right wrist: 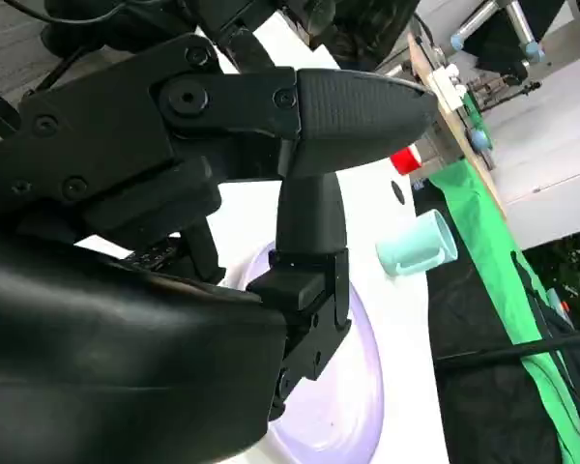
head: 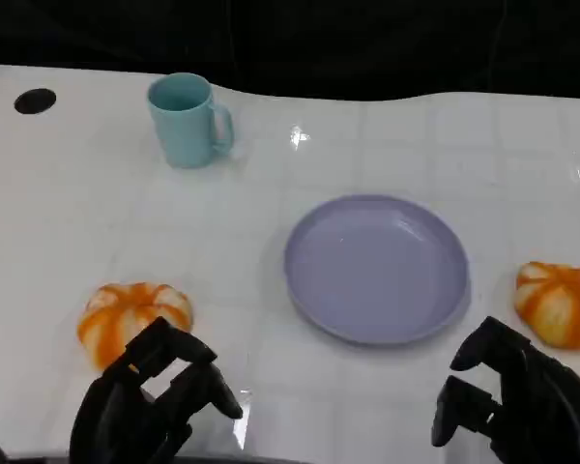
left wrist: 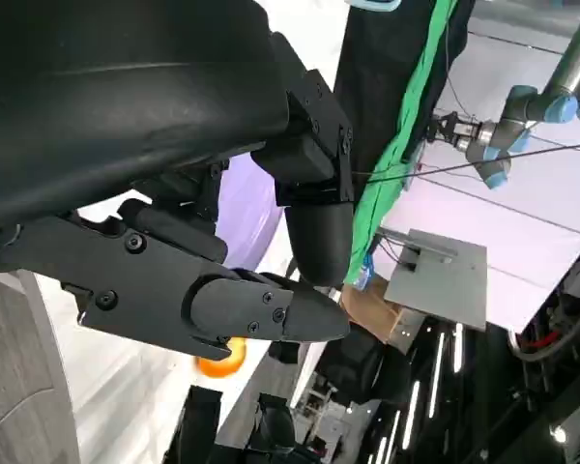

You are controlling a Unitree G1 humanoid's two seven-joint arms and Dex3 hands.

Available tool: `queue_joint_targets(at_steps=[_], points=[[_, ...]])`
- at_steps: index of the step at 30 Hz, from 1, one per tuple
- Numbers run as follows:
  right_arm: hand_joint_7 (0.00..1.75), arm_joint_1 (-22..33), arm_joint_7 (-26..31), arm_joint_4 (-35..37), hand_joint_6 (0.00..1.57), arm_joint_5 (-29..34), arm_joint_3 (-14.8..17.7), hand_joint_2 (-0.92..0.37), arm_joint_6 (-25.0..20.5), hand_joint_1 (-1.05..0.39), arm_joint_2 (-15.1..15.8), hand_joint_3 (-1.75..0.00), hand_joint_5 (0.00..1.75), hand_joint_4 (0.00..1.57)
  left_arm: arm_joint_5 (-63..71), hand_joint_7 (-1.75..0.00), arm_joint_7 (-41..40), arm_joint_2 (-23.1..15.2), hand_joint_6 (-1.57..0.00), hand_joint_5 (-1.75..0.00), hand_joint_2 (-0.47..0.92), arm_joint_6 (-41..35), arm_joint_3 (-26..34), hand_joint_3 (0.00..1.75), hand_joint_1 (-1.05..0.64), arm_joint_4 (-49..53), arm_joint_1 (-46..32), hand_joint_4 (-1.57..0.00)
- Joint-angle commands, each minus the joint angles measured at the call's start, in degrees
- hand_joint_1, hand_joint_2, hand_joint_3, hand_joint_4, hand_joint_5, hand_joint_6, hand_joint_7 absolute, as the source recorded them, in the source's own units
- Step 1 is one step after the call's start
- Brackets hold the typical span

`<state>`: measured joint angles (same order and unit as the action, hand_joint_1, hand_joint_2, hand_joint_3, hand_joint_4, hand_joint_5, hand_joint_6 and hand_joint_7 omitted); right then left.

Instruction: Grasp the bread from the table and place it into the plate.

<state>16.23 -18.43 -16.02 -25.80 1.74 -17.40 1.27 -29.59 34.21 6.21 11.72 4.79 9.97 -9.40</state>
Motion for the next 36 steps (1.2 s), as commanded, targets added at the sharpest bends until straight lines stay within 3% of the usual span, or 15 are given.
queue_joint_targets(at_steps=[1,3,5,7,9,17,26,36], points=[[1.75,0.04,0.52,-0.79,0.44,0.37,-0.06,-0.92,0.62,-0.53,0.27,-0.52,1.75,0.72,2.0,-1.1,0.53,-1.08,-0.59,-1.56,0.92,3.05,0.22,0.27,-0.52,-0.4,0.12,-0.58],[1.75,-0.06,0.5,-0.75,0.44,0.33,-0.09,-0.92,0.47,-0.54,0.37,-0.52,1.75,0.72,3.64,-0.89,-0.12,-1.64,-0.61,-1.46,0.92,3.95,0.0,0.26,-0.52,-0.97,0.17,-0.56],[1.75,-0.14,0.34,-0.53,0.44,0.19,-0.04,-0.92,0.59,-0.53,0.37,-0.52,1.75,0.72,5.63,-0.49,-1.18,-1.94,-0.69,-1.21,0.92,5.3,-0.15,0.21,-0.54,-1.34,0.18,-0.59],[1.75,-0.19,0.3,-0.45,0.45,0.05,0.0,-0.92,0.56,-0.54,0.33,-0.51,1.75,0.73,8.64,-0.2,-1.78,-2.37,-0.74,-1.0,0.92,8.68,-0.28,0.21,-0.55,-0.91,0.4,-0.61],[1.75,-0.29,0.24,-0.49,0.45,-0.22,0.05,-0.92,0.22,-0.54,0.37,-0.51,1.75,0.73,11.67,-0.11,-2.79,-3.22,-0.71,-0.92,0.92,10.72,-0.63,0.21,-0.56,-1.23,0.29,-0.59],[1.75,-0.15,0.06,-0.31,0.45,0.12,-0.14,-0.92,0.85,-0.54,0.34,-0.5,1.75,0.72,17.96,0.0,-6.91,-5.55,-0.58,-0.6,0.92,12.54,-1.83,0.18,-0.56,-5.0,-0.9,-0.49],[1.75,-0.01,0.28,-0.6,0.47,0.07,-0.21,-0.92,0.69,-0.55,0.37,-0.51,1.75,0.74,27.25,0.0,-12.98,-9.1,-0.51,-0.55,0.92,15.23,-2.63,0.18,-0.54,-8.31,-1.16,-0.42],[1.75,0.32,0.91,-1.34,0.46,-0.28,-0.23,-0.92,-0.1,-0.54,0.3,-0.5,1.75,0.73,33.94,0.0,-17.97,-11.64,-0.43,-0.45,0.92,11.83,-4.47,0.07,-0.51,-13.39,-2.95,-0.29]])
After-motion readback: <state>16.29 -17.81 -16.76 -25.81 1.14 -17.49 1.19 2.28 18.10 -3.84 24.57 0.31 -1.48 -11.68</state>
